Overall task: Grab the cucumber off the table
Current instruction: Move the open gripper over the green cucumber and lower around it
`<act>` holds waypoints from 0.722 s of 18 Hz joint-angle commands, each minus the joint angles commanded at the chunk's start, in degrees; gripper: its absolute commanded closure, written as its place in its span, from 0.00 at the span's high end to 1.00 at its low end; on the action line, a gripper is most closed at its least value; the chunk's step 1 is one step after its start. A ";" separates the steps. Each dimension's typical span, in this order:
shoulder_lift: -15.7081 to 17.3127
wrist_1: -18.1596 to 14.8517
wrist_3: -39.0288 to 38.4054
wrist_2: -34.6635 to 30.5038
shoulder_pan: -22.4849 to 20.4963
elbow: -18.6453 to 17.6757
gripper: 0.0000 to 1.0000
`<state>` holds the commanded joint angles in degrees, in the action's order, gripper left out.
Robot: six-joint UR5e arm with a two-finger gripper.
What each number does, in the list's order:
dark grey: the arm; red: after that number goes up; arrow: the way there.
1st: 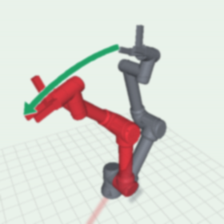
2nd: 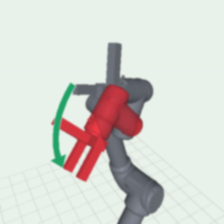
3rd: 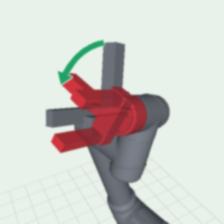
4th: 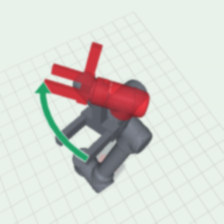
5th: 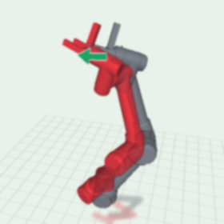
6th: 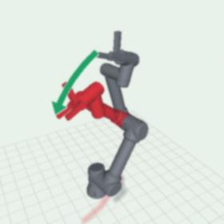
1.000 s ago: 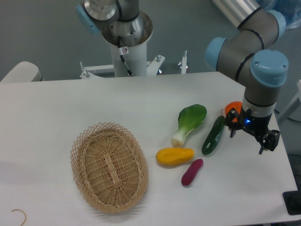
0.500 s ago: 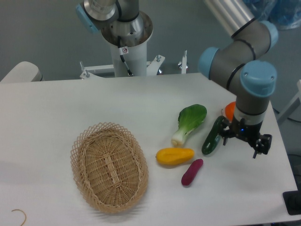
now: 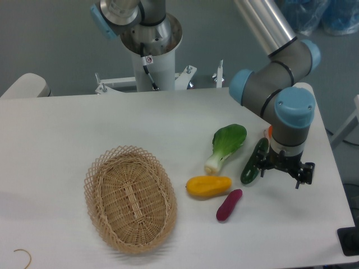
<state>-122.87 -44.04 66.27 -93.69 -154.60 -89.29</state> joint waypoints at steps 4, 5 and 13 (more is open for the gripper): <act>0.70 0.36 1.40 0.00 -0.18 -2.20 1.00; 0.70 0.27 1.49 0.00 -0.18 -2.12 1.00; 2.55 0.36 2.55 -0.18 -0.18 -7.03 1.00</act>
<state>-120.32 -43.68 68.82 -93.87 -154.78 -96.32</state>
